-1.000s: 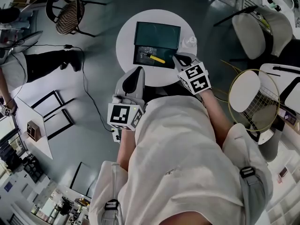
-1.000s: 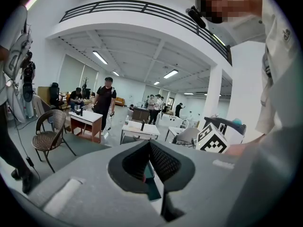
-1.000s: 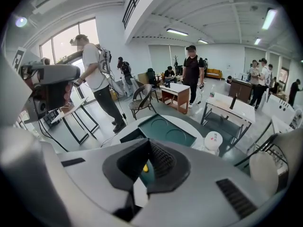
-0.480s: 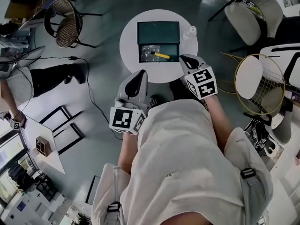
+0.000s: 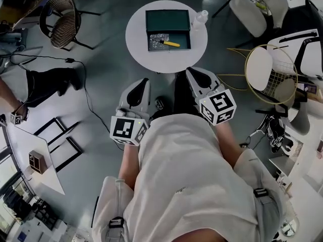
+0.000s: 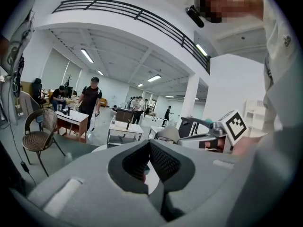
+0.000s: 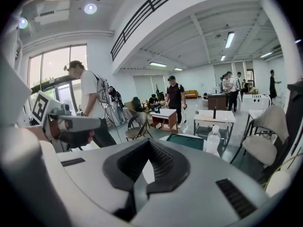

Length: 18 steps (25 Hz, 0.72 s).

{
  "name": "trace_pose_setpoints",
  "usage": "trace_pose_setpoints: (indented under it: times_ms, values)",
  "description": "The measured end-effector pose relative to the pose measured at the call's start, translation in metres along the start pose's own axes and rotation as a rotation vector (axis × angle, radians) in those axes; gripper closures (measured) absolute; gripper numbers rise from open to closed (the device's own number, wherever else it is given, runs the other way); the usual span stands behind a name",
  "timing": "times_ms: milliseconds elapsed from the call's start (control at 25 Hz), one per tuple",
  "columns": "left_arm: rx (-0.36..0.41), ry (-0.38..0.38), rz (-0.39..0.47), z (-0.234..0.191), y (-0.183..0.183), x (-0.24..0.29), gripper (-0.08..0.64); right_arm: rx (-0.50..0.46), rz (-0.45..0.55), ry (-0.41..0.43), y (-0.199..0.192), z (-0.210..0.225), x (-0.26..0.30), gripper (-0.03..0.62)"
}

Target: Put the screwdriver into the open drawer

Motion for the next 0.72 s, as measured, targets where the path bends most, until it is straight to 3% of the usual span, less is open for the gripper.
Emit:
trace_pose_setpoints:
  times_ms: [240,440,600,720]
  values:
    - [0.032,-0.085,0.023,0.013,0.000,-0.027,0.549,0.000,0.143,-0.043,0.014,-0.039,-0.052,0.586]
    - [0.051,-0.110,0.051,0.019,0.009,-0.041,0.549,-0.018,0.276,-0.005,0.034,-0.061,-0.079,0.586]
    - [0.048,-0.116,0.069,0.023,0.013,-0.047,0.549,-0.066,0.299,0.010,0.041,-0.074,-0.088,0.586]
    - [0.064,-0.118,0.081,0.029,0.014,-0.046,0.549,-0.040,0.309,0.024,0.038,-0.073,-0.088,0.586]
Point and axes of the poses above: the fingertips, and each gripper's own axes: x forward along the fingers, z to its right, y out of its top, the point moved 9 cm from there along -x, backward along the fingers, and after that the axes turned 2 degrees about -y, right-handed, at the moved point
